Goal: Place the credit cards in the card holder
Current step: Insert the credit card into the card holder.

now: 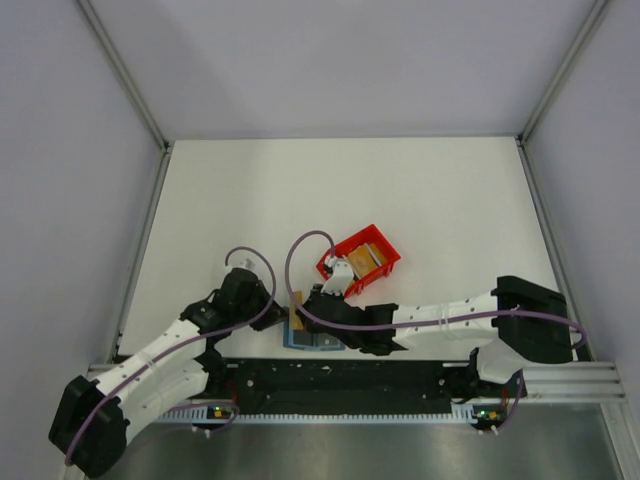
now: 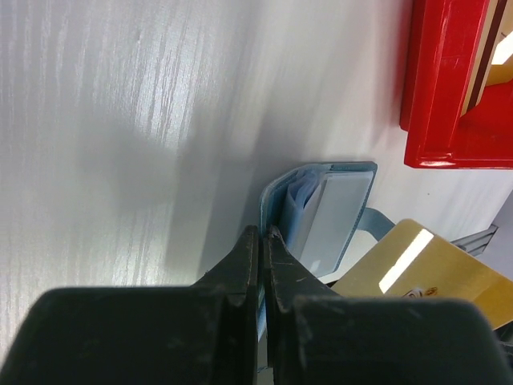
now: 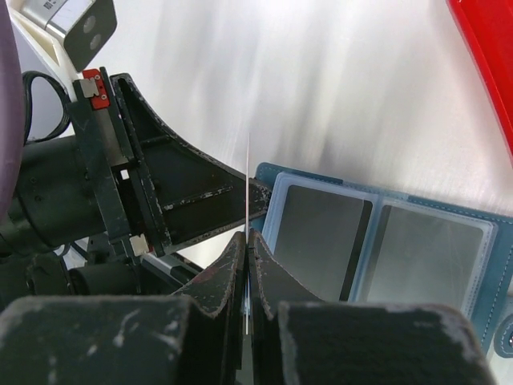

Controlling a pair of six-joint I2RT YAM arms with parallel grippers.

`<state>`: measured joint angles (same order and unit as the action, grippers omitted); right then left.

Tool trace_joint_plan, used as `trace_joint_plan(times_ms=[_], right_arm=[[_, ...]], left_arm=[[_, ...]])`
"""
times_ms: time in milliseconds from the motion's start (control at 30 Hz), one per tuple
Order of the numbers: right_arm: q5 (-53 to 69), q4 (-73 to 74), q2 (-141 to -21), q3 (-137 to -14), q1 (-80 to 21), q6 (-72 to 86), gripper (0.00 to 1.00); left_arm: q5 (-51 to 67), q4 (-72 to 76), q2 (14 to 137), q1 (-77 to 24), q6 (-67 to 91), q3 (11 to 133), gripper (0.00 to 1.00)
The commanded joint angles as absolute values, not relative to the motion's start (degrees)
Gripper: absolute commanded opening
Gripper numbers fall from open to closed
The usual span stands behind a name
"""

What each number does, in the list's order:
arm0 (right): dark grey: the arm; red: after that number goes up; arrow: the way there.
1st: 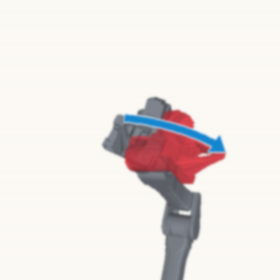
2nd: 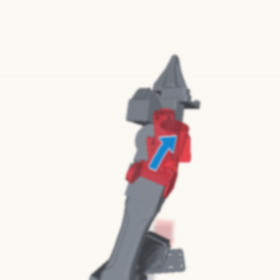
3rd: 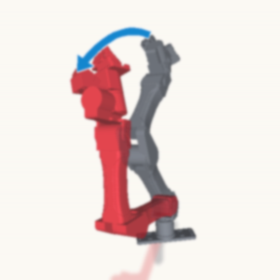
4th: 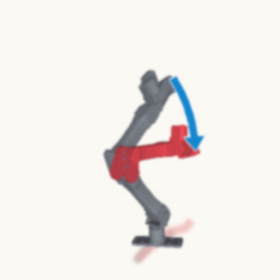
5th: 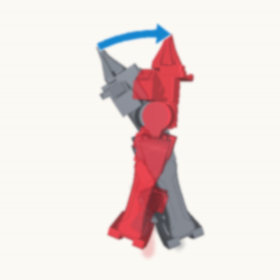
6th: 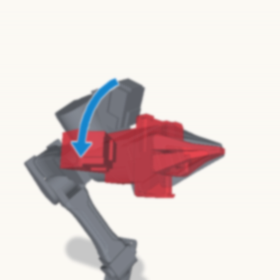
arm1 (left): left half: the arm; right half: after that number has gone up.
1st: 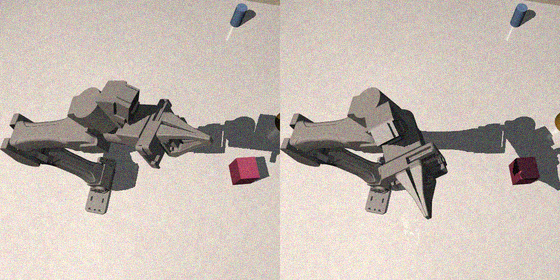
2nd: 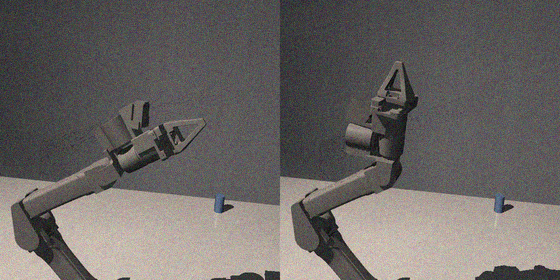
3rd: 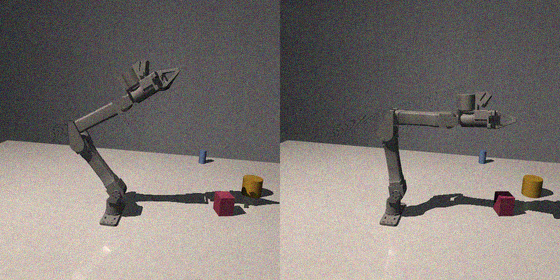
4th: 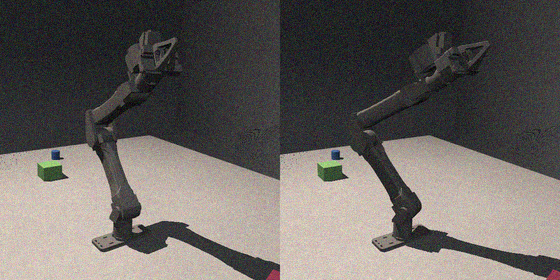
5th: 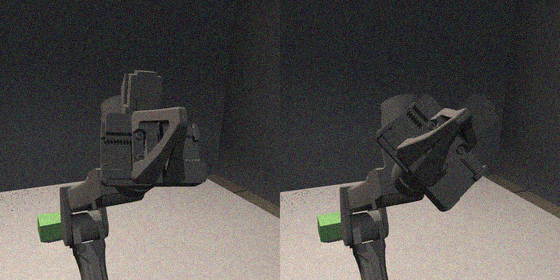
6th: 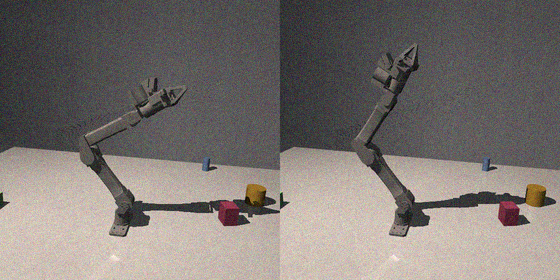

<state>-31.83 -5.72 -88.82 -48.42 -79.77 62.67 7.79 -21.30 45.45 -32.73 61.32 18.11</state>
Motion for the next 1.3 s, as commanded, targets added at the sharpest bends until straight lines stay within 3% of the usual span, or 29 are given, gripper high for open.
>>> trace_joint_plan(times_ms=[0, 767, 1267], right_arm=[[-33.6, -5.7, -87.3, -48.8, -81.1, 63.1, 0.0], [-31.0, -4.0, -92.1, -52.8, -81.1, 62.8, 0.0], [-32.7, 6.0, -95.0, -57.7, -81.6, 64.2, 0.0]], left_arm=[[6.8, -20.7, 44.5, -33.0, 61.5, 17.4, 0.0], [7.9, -20.1, 44.3, -33.0, 61.5, 17.8, 0.0], [7.9, -20.0, 44.0, -33.0, 61.8, 17.5, 0.0]])
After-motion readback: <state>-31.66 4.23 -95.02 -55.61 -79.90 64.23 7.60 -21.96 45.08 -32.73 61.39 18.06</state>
